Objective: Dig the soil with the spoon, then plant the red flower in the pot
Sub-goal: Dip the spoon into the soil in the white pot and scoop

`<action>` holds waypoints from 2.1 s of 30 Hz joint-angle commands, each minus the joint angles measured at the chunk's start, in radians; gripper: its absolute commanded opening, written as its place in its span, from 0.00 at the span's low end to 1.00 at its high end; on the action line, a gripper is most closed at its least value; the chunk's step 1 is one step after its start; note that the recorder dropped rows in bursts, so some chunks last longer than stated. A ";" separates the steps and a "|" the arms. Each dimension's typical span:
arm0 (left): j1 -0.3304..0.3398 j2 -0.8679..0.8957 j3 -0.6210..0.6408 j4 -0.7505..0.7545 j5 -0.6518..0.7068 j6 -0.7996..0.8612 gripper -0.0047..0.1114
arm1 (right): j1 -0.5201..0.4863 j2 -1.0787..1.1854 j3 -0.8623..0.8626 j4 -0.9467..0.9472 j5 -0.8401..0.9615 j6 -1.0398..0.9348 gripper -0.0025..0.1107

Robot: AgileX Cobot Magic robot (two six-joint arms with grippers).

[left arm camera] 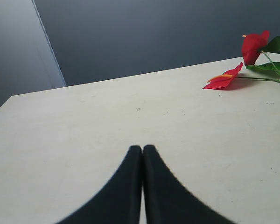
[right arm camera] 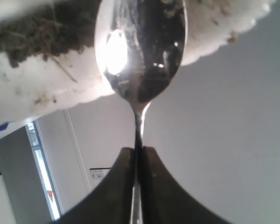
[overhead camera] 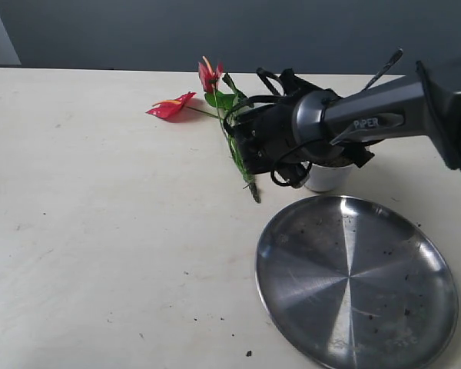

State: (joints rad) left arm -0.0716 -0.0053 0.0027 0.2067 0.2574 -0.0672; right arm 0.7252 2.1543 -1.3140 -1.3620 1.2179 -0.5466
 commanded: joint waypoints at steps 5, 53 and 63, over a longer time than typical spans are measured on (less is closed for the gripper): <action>-0.002 0.005 -0.003 -0.004 -0.004 -0.001 0.05 | 0.022 0.043 0.002 -0.014 0.003 0.002 0.02; -0.002 0.005 -0.003 -0.004 -0.004 -0.001 0.05 | -0.004 0.016 0.002 0.004 0.003 0.047 0.02; -0.002 0.005 -0.003 -0.004 -0.004 -0.001 0.05 | -0.007 -0.049 0.002 0.001 0.003 0.050 0.02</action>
State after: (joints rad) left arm -0.0716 -0.0053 0.0027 0.2067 0.2574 -0.0672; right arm 0.7225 2.1355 -1.3140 -1.3605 1.2160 -0.4945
